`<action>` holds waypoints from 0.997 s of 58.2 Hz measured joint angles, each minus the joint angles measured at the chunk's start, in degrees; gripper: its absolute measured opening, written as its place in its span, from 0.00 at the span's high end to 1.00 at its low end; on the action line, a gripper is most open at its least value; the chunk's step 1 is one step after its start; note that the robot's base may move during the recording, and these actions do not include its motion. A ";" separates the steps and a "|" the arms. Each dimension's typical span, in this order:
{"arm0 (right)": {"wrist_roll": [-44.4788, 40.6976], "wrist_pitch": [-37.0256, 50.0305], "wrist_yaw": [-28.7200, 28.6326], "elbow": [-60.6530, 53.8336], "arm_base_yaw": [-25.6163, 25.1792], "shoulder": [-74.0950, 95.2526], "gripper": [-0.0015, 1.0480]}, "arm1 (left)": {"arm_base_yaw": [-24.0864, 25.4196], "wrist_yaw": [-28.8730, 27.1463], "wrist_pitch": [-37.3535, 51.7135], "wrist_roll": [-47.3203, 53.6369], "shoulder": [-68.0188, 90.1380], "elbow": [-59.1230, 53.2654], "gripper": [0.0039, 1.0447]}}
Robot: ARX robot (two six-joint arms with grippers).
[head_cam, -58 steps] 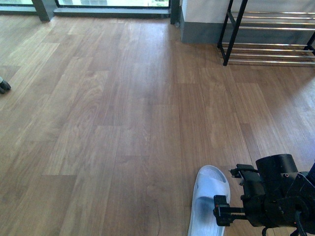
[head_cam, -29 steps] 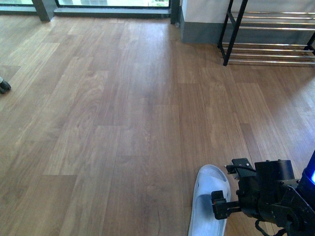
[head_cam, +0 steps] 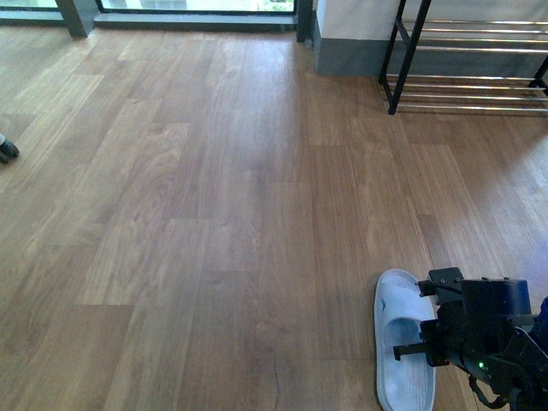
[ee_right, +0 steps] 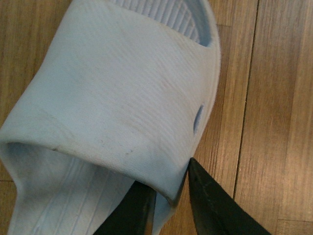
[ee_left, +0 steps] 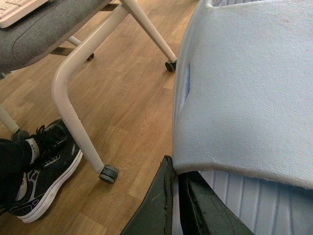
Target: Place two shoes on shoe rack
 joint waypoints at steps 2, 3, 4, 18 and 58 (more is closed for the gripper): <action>-0.02 0.48 0.42 -0.07 0.07 0.02 0.99 | 0.00 0.00 0.00 0.00 0.00 0.00 0.99; 0.22 0.55 0.48 -0.07 0.07 0.00 0.98 | 0.00 0.00 0.00 0.00 0.00 0.00 0.99; 0.15 0.70 0.72 -0.07 0.04 0.02 0.98 | 0.00 0.00 0.00 0.00 0.00 0.00 0.99; -6.91 8.98 -0.15 -0.74 0.11 1.49 0.98 | 0.00 0.02 0.00 0.00 0.00 0.00 0.99; -21.97 -26.64 -25.20 -28.98 -8.57 -85.79 0.98 | 0.00 -0.02 0.00 0.02 -0.02 0.00 0.99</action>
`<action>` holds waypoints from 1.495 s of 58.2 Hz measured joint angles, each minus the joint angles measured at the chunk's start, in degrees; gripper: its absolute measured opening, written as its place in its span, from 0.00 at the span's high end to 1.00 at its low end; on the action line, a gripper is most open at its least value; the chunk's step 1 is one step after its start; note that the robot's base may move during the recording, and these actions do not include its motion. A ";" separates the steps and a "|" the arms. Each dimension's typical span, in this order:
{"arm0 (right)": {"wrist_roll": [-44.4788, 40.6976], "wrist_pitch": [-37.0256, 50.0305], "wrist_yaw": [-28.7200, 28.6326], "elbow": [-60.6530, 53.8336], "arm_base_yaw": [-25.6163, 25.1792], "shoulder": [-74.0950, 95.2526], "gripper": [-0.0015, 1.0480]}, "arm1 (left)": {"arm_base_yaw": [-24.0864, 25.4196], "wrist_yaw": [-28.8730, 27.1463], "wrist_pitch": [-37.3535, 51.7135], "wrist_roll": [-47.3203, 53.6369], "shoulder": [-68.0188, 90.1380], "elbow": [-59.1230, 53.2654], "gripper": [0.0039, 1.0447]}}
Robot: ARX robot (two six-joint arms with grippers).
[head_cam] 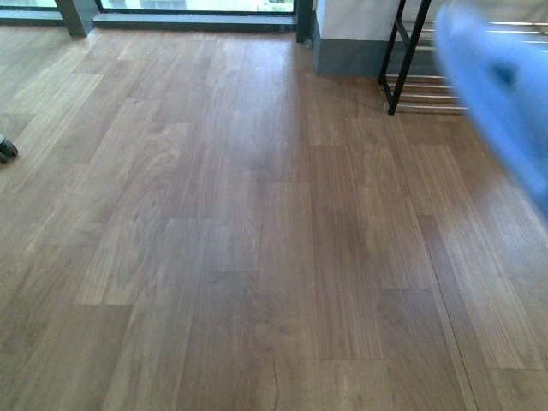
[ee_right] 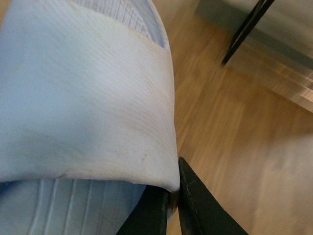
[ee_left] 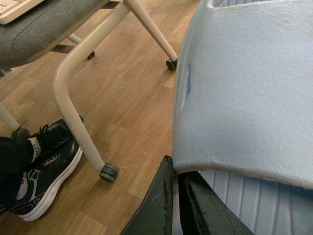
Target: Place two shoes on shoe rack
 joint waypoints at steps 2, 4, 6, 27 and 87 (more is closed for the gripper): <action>0.09 -3.58 -1.92 -1.99 -1.49 -6.88 0.98 | 0.00 0.00 0.00 0.00 0.02 0.00 0.99; 0.55 -6.23 -3.37 -3.93 -2.75 -11.04 0.98 | 0.00 0.02 0.00 0.00 0.02 0.00 0.99; 1.36 -8.59 -3.89 -5.11 -3.37 -13.73 0.98 | 0.00 0.04 0.00 -0.02 0.00 0.00 0.99; 17.97 -21.57 -16.04 -15.69 -11.80 -51.12 0.98 | 0.00 0.04 0.00 0.00 0.00 0.00 0.99; 22.93 -21.90 -17.40 -17.44 -12.37 -56.39 0.98 | 0.00 -0.17 0.00 0.00 0.00 0.00 0.99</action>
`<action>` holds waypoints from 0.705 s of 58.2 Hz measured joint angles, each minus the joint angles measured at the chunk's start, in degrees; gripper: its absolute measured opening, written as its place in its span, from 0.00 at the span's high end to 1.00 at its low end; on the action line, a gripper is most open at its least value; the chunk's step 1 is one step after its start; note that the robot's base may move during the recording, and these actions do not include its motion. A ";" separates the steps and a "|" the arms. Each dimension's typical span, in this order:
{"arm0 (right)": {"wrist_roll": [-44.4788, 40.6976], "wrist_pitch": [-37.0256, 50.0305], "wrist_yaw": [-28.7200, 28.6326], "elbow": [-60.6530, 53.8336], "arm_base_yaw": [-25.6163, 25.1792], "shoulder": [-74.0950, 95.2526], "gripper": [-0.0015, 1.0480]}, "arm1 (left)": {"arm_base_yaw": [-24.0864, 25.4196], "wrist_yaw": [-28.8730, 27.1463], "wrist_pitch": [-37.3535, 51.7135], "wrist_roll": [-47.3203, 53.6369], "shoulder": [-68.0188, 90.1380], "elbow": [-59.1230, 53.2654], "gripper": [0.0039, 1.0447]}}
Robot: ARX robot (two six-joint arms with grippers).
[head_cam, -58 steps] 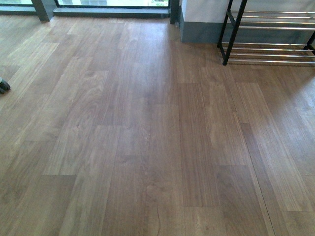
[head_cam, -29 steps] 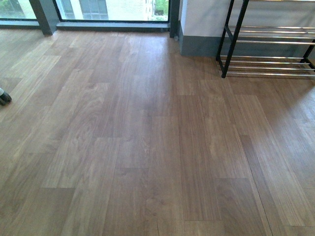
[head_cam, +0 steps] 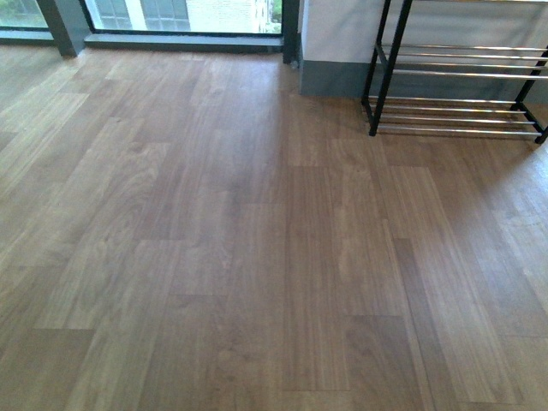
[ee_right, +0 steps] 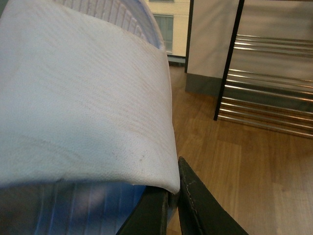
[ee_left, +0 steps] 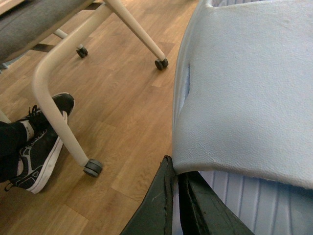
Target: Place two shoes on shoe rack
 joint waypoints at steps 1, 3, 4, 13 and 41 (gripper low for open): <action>0.00 0.00 -0.09 0.00 0.00 0.00 0.98 | 0.00 0.00 0.00 0.00 0.02 0.00 0.99; 0.00 0.00 -0.02 0.00 -0.02 0.00 0.98 | 0.00 0.07 0.00 0.00 0.02 0.00 0.99; 0.02 0.00 0.07 0.00 -0.02 -0.02 0.98 | 0.00 0.04 0.00 0.00 0.00 0.00 0.99; 0.04 0.00 0.13 -0.04 -0.02 -0.02 0.98 | 0.00 0.04 -0.02 0.00 -0.02 0.00 0.99; 0.17 0.00 0.31 -0.11 -0.09 -0.04 0.98 | 0.00 0.26 -0.02 0.00 -0.02 0.00 0.99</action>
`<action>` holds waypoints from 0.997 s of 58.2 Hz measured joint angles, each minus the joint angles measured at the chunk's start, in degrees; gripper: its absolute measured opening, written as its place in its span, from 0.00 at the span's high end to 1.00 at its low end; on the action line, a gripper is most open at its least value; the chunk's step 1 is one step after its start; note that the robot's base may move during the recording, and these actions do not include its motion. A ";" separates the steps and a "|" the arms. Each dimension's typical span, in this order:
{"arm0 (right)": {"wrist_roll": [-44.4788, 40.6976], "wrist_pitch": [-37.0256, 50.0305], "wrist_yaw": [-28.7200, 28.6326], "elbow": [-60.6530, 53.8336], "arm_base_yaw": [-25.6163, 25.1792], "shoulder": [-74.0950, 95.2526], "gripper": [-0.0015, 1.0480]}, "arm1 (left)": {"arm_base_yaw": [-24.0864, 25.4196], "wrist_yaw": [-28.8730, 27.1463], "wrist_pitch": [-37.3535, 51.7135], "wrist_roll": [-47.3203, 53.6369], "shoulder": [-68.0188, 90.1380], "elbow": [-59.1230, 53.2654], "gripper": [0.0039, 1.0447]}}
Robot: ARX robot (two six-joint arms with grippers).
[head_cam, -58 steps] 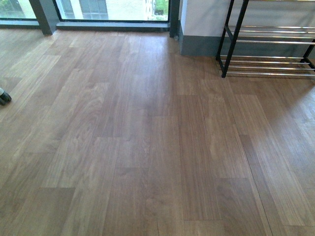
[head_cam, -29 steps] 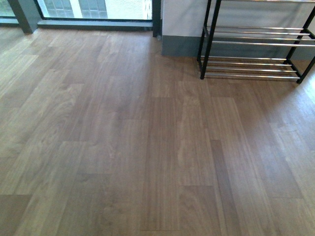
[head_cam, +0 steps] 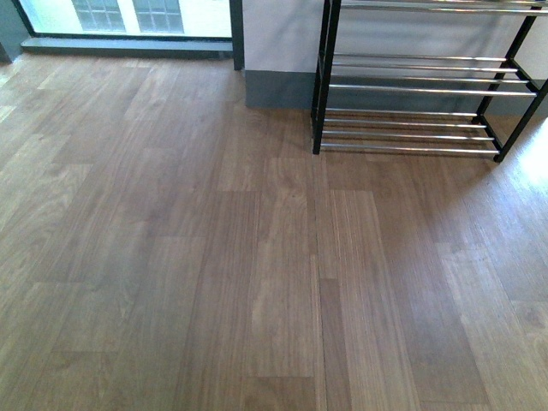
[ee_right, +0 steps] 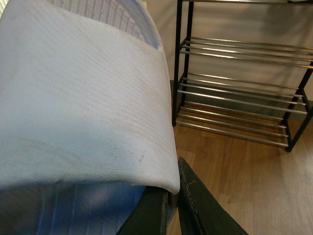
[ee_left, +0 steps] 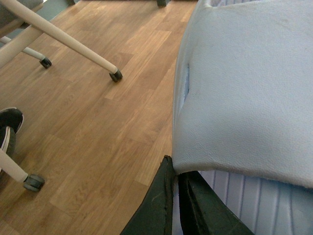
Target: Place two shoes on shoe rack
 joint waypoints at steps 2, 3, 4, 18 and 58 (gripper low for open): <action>0.00 0.00 -0.02 0.00 0.00 0.00 0.98 | 0.00 -0.04 0.00 0.00 0.00 0.00 0.99; 0.02 0.00 -0.02 0.00 0.00 0.00 0.98 | 0.00 -0.02 0.00 0.00 0.00 0.00 0.99; 0.02 0.00 -0.02 0.00 0.00 0.00 0.98 | 0.00 -0.04 0.00 0.00 0.00 0.00 0.99; 0.00 0.00 -0.44 0.00 0.00 -0.04 0.98 | 0.00 -0.26 0.00 0.00 0.00 0.00 0.99; 0.15 -0.02 0.02 -0.02 -0.02 -0.02 0.98 | 0.00 -0.02 0.00 0.00 -0.04 -0.02 0.99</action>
